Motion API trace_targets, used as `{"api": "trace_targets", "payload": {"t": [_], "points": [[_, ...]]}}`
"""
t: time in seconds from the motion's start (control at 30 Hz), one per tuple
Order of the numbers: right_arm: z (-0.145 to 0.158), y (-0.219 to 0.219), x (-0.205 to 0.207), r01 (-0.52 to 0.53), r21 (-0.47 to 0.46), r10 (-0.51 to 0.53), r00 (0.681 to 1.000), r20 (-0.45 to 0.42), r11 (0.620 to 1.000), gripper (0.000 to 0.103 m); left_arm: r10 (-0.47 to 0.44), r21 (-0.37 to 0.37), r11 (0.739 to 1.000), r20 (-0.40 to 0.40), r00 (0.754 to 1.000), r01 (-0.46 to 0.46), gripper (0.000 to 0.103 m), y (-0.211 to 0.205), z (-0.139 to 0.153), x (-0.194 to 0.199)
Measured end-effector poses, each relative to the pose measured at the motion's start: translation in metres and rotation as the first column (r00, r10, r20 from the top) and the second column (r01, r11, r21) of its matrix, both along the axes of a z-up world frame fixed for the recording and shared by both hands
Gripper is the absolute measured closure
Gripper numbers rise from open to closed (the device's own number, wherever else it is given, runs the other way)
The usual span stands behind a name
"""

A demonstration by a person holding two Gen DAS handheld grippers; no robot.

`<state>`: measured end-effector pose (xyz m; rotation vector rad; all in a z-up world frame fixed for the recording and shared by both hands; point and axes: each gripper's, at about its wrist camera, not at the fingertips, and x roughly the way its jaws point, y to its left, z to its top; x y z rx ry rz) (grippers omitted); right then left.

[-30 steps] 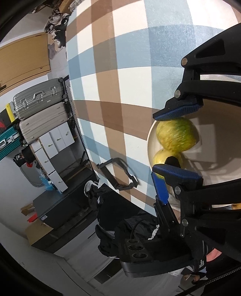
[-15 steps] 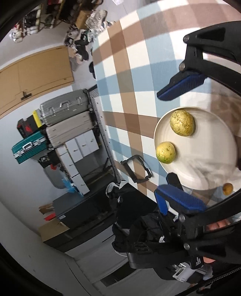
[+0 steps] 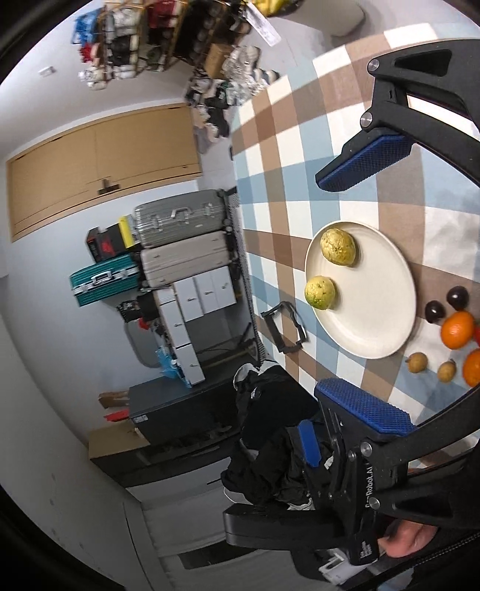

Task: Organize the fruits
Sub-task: 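Move both tools back toward the oranges beside the plate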

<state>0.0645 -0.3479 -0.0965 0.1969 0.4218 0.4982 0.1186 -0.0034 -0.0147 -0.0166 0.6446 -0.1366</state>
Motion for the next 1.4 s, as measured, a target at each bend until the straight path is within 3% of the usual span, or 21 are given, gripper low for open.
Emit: {"api": "trace_targets", "payload": {"t": [0.33, 0.53, 0.77, 1.17, 1.33, 1.4], "points": [[-0.011, 0.006, -0.069, 0.051, -0.088, -0.042, 0.994, 0.097, 0.995, 0.000, 0.001, -0.023, 1.000, -0.027, 1.000, -0.002, 0.001, 0.001, -0.015, -0.061], [-0.033, 0.001, -0.091, 0.062, -0.117, -0.057, 0.997, 0.045, 0.991, 0.000, -0.004, -0.041, 0.999, -0.097, 0.995, 0.000, 0.001, 0.008, -0.047, -0.086], [-0.061, 0.005, -0.102, 0.067, -0.163, -0.072, 0.997, -0.023, 0.984, 0.000, -0.023, -0.065, 0.998, -0.189, 0.982, 0.011, 0.001, 0.010, -0.093, -0.084], [-0.094, 0.011, -0.113, 0.039, -0.178, -0.059, 0.993, -0.106, 0.983, 0.000, -0.086, -0.113, 0.992, -0.246, 0.965, 0.059, 0.001, -0.002, -0.122, -0.075], [-0.098, 0.007, -0.112, 0.044, -0.178, -0.066, 0.991, -0.120, 0.983, 0.000, -0.124, -0.106, 0.989, -0.241, 0.963, 0.101, 0.008, -0.012, -0.123, -0.072], [-0.099, 0.005, -0.111, 0.047, -0.173, -0.069, 0.989, -0.128, 0.984, 0.000, -0.140, -0.115, 0.987, -0.247, 0.959, 0.114, 0.021, -0.014, -0.125, -0.069]]}}
